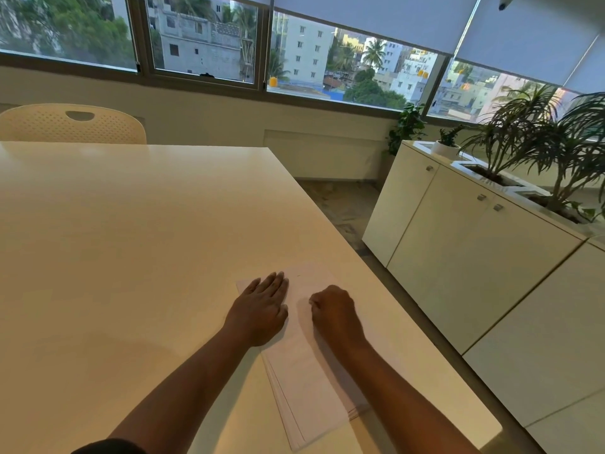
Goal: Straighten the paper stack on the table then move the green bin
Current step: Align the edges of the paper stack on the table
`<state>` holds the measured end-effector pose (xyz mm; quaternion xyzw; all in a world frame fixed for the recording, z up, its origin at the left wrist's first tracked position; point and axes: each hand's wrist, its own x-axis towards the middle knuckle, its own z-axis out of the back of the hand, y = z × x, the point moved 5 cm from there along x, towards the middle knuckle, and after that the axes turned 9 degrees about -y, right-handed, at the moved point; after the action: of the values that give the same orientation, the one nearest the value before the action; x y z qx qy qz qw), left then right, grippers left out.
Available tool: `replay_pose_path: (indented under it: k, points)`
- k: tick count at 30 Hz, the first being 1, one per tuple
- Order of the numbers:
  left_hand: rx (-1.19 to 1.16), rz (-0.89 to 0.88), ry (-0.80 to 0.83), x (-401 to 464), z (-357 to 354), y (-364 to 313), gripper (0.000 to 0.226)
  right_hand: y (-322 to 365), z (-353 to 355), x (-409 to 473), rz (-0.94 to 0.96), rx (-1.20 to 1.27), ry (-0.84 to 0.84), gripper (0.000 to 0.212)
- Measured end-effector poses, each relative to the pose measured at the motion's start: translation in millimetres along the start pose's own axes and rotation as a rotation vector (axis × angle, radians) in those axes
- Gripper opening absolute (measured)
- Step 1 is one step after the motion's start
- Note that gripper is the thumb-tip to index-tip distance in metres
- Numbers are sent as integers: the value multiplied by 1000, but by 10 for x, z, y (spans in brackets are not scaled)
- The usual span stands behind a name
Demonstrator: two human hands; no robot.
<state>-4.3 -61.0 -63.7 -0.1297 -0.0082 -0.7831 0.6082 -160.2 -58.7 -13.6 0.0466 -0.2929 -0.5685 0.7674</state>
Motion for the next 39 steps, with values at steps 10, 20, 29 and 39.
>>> replay_pose_path:
  k: [10, 20, 29, 39]
  points:
    - [-3, -10, -21, -8, 2, 1, 59, -112, 68, 128, -40, -51, -9, 23]
    - [-3, 33, -20, 3, -11, 17, 63, -167, 41, 314, -93, -18, -50, 21]
    - [-4, 49, -36, -8, -5, 28, 63, 85, -139, 426, -25, 13, 24, 21]
    - [-11, 51, -42, 2, -11, 31, 63, -103, -48, 448, -59, -10, 6, 21]
